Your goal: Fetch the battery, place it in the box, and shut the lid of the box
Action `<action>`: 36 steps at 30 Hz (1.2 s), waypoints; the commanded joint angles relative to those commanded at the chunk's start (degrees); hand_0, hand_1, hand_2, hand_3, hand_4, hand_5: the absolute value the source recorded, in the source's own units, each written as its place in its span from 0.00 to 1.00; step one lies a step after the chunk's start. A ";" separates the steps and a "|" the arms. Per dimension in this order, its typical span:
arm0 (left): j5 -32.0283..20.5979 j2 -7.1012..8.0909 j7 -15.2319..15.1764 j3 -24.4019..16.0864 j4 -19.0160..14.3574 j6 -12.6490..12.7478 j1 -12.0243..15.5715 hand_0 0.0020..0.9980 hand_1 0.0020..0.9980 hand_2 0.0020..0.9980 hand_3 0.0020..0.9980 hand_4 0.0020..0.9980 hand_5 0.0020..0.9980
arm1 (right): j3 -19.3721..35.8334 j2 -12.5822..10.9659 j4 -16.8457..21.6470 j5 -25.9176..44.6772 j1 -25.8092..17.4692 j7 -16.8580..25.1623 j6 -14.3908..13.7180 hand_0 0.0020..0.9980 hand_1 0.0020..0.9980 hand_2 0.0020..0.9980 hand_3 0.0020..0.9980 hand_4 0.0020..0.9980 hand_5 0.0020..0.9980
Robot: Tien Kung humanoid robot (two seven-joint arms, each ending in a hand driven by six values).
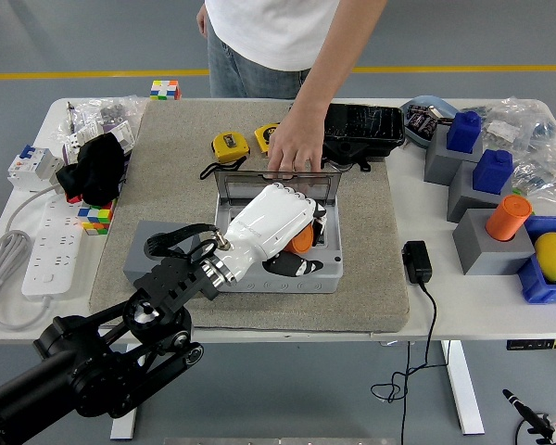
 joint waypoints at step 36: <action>-2.78 -2.08 -0.21 -0.56 5.37 -1.17 -3.99 0.11 0.11 0.16 0.17 0.64 0.09 | -0.34 -0.01 0.00 0.06 0.11 -0.21 -0.07 0.87 0.85 0.81 0.85 1.00 1.00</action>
